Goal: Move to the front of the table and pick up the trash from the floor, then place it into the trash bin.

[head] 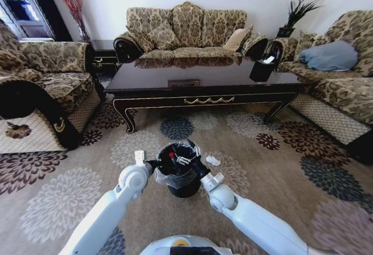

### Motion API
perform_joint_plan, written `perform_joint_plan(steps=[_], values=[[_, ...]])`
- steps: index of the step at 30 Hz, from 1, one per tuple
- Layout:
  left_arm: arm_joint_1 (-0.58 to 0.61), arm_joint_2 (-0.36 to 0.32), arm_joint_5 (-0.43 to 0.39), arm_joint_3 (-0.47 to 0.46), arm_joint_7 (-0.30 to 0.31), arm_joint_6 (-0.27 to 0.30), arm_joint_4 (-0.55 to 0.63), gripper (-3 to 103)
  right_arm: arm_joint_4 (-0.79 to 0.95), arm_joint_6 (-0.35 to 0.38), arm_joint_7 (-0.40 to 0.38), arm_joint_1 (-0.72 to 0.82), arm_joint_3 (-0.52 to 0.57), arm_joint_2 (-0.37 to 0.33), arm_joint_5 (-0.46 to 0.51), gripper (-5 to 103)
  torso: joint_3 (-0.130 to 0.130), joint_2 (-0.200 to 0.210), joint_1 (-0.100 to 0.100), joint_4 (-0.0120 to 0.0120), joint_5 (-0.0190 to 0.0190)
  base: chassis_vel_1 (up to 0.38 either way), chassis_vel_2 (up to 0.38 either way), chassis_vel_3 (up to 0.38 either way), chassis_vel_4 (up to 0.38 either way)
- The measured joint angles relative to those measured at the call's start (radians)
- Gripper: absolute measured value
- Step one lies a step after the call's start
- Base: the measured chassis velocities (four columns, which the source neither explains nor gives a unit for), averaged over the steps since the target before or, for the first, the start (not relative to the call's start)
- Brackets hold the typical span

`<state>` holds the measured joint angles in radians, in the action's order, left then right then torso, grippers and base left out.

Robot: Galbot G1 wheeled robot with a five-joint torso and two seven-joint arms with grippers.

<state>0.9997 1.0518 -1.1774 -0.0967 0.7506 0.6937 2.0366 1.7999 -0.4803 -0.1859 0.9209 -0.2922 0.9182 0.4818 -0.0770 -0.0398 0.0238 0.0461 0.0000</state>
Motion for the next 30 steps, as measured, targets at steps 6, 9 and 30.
perform_joint_plan(steps=[6,9,30], values=[[0.035,-0.017,0.003,-0.054,0.0,-0.006,0.026,3,0.012,0.006,-0.014,0.008,0.057,-0.016,0.021,100,0.0,0.0,0.0,-0.0001,0.0,0.0,0.0,0.0,0.0],[0.059,-0.032,0.002,-0.108,0.0,-0.01,0.048,3,0.024,0.016,-0.029,0.011,0.089,-0.032,0.041,100,0.0,0.0,0.0,-0.0003,0.0,0.0,0.0,0.0,0.0],[0.124,-0.112,-0.065,-0.358,0.018,-0.04,0.181,3,-0.159,0.406,-0.483,0.006,0.1,-0.006,0.366,100,0.0,0.0,0.0,0.0,-0.0001,0.0,0.0,0.0,0.0]])
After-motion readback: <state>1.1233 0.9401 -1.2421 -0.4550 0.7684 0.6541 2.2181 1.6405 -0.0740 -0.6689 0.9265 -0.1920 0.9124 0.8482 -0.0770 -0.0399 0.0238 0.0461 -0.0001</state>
